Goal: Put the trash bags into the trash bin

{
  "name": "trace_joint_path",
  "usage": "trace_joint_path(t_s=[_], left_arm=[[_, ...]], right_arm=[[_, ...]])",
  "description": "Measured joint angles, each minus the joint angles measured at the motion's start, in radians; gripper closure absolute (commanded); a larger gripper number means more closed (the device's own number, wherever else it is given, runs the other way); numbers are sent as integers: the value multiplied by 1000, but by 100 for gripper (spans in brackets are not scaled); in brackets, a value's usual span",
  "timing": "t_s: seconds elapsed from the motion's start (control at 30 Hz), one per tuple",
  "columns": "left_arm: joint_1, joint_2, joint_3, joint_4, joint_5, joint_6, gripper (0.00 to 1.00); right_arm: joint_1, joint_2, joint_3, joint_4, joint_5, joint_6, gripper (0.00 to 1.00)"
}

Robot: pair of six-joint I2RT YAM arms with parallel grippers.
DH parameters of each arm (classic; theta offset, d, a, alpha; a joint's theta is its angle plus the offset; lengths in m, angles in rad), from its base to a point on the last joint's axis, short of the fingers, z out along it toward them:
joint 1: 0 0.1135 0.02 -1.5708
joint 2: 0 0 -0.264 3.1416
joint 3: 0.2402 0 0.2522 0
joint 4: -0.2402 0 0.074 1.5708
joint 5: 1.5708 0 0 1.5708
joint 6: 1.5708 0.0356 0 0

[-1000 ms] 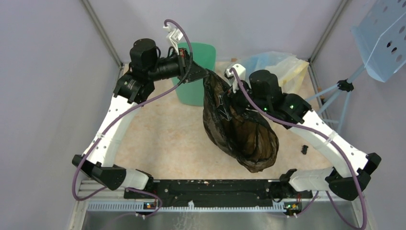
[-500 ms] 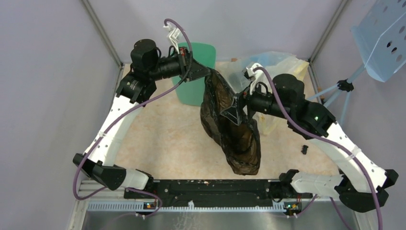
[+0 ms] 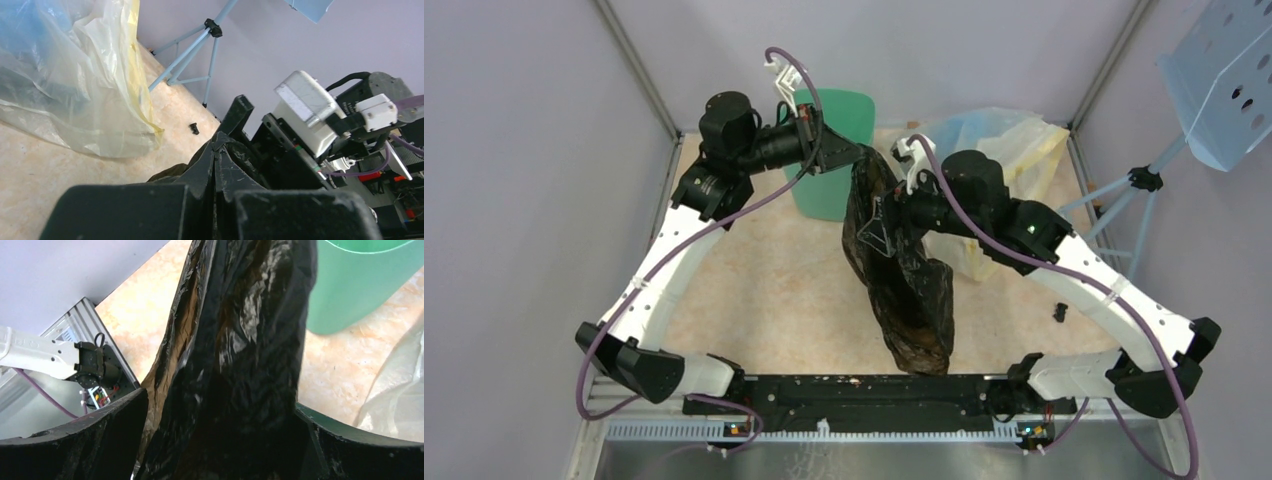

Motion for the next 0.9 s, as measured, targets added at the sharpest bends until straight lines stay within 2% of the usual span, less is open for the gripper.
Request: trace_joint_path(t_s=[0.07,0.13,0.17,0.2,0.23,0.33,0.4,0.47,0.7,0.9], left_arm=[[0,-11,-12,23,0,-16,100],[0,-29,-34,56,-2,-38,100],[0,-37,-47,76,-2,-51,95],[0,-45,-58,90,-3,-59,87],[0,-51,-68,102,-4,-66,74],[0,-59,-76,112,-9,-76,31],[0,-63,-75,100,-30,-47,14],[0,-71,-66,45,-84,-10,3],[57,-77,66,-174,-339,140,1],[107,-74,108,-249,-544,229,3]], right_arm=[[11,17,0,19,5,3,34],[20,28,0,34,12,7,60],[22,31,0,45,18,14,74],[23,33,0,55,29,20,89],[24,33,0,63,42,24,100],[25,32,0,78,81,30,100],[25,29,-1,84,106,32,100],[25,14,-8,85,141,31,100],[10,-51,-6,60,229,22,100],[-7,-89,-2,26,274,16,100]])
